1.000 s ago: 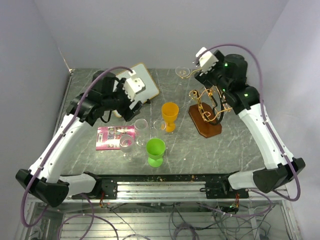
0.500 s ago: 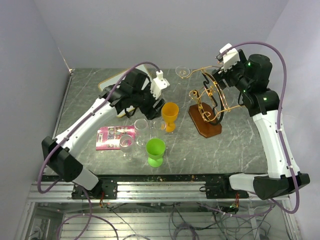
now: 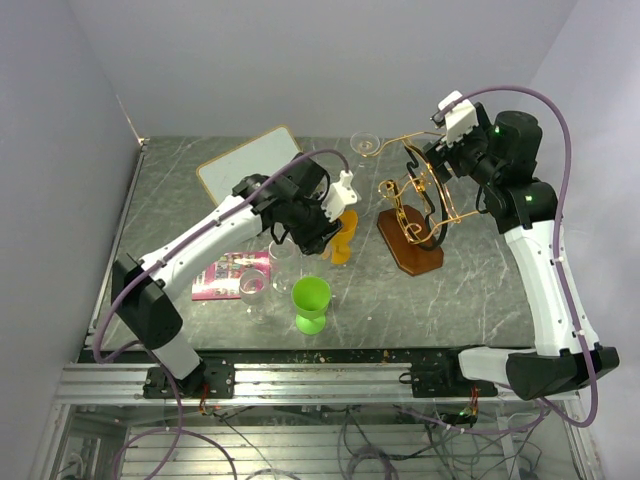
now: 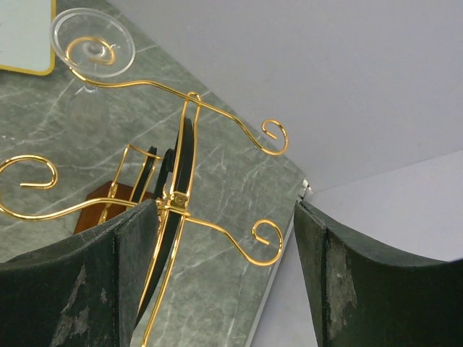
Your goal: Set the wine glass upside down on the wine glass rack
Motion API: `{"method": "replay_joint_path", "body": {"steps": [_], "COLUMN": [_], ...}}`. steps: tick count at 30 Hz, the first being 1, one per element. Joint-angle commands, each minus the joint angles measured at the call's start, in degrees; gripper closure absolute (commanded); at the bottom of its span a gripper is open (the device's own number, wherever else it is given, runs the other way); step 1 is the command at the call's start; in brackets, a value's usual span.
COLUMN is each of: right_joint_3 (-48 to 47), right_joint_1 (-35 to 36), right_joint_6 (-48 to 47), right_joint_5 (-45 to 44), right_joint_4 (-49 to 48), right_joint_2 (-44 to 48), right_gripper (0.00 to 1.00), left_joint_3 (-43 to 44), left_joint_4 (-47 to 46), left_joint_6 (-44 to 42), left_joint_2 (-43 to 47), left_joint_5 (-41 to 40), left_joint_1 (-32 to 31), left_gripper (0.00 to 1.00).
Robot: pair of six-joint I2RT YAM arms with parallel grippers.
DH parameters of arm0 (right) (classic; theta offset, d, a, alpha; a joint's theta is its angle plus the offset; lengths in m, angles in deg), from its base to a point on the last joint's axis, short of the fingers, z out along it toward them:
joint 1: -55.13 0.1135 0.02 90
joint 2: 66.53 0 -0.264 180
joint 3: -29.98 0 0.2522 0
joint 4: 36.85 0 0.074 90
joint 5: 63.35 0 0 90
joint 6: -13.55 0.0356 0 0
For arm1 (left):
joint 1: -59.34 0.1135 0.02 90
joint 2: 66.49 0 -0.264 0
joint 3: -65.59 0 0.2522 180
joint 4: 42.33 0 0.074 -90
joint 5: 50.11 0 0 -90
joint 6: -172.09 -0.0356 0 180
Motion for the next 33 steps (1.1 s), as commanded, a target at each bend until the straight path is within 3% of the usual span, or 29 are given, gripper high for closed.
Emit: {"method": "replay_joint_path", "body": {"steps": [1, 10, 18, 25, 33], "right_joint_3": [0.7, 1.4, 1.8, 1.3, 0.7], "right_joint_1": [-0.4, -0.4, -0.3, -0.3, -1.0], "right_joint_6": [0.7, 0.6, 0.4, 0.6, 1.3], "right_joint_5": [0.5, 0.0, 0.2, 0.6, 4.1], "right_joint_4": [-0.3, -0.8, -0.8, -0.6, 0.3], "right_joint_2": [0.3, 0.2, 0.0, -0.3, 0.0], "right_gripper": [0.25, 0.25, 0.25, 0.25, 0.25], "left_joint_3": [2.4, 3.9, 5.5, 7.7, 7.7], "left_joint_4": [3.0, 4.2, 4.6, 4.8, -1.9], "left_joint_6": [-1.2, -2.0, -3.1, -5.2, -3.3], "left_joint_2": [-1.9, -3.1, -3.1, -1.3, 3.9], "left_joint_5": [-2.9, -2.0, -1.2, 2.5, 10.0], "left_joint_1": [-1.0, -2.0, -2.0, -1.9, -1.8], "left_gripper": [0.48, 0.76, 0.93, 0.93, 0.93]}}
